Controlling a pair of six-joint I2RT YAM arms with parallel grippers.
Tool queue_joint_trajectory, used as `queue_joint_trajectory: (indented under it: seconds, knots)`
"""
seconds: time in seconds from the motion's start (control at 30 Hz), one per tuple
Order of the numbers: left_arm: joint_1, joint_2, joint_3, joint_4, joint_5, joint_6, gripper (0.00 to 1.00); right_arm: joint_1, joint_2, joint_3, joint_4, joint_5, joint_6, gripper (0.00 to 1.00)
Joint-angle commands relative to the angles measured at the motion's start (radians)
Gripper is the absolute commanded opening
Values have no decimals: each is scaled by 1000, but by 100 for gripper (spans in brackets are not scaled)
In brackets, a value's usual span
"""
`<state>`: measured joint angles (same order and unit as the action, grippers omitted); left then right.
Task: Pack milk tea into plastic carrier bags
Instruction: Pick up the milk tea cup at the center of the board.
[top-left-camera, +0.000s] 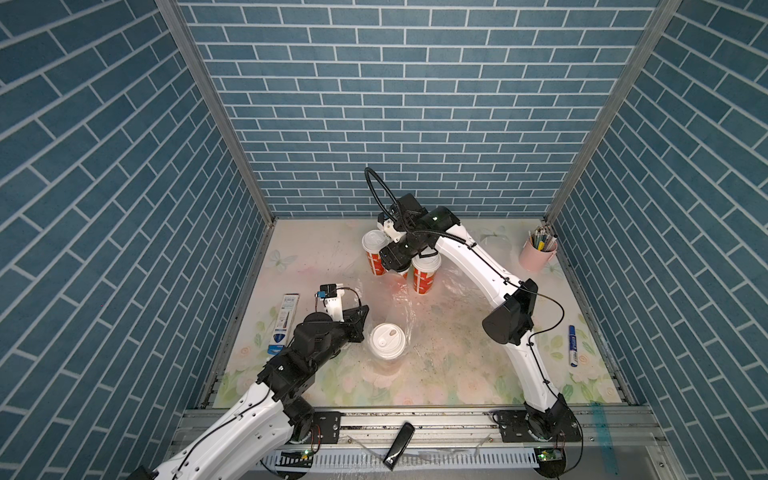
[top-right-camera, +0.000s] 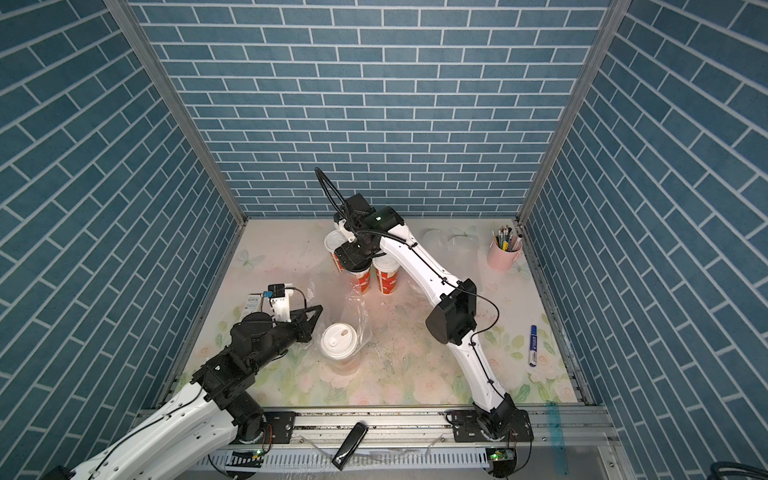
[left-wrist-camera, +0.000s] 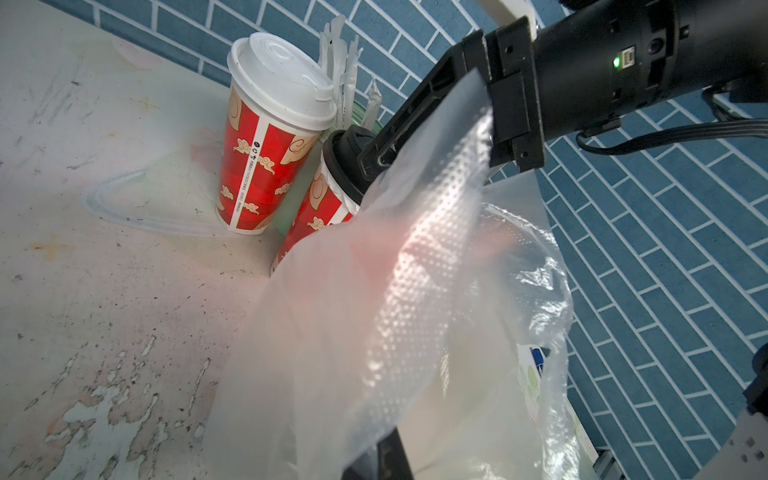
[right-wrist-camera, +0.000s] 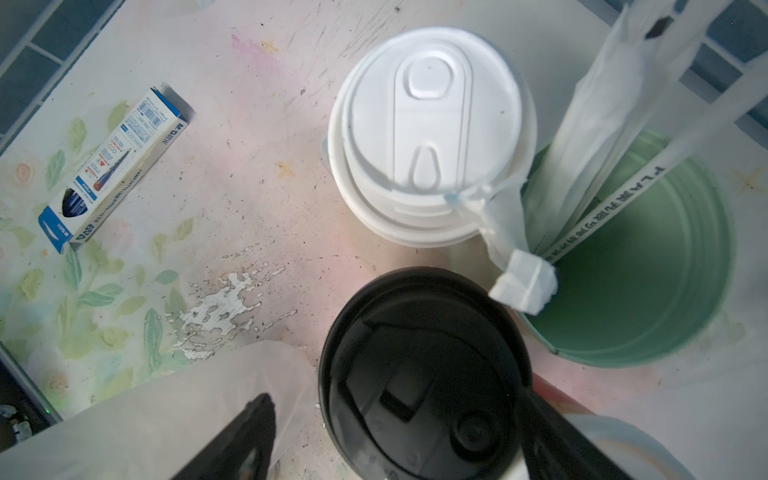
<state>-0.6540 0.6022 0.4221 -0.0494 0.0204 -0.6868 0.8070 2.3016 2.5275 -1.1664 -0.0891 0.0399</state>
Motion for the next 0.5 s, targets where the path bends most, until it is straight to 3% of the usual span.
queue_joint_trajectory:
  seconds: [0.0, 0.07, 0.47]
  knots:
    - [3, -4, 29, -1, 1, 15, 0, 3, -13, 28, -23, 22, -2, 91]
    - [3, -4, 29, -1, 1, 16, 0, 3, -16, 29, -20, 25, 0, 99]
    - [3, -9, 25, -4, -3, 15, 0, 3, -13, 26, -13, -31, 0, 96]
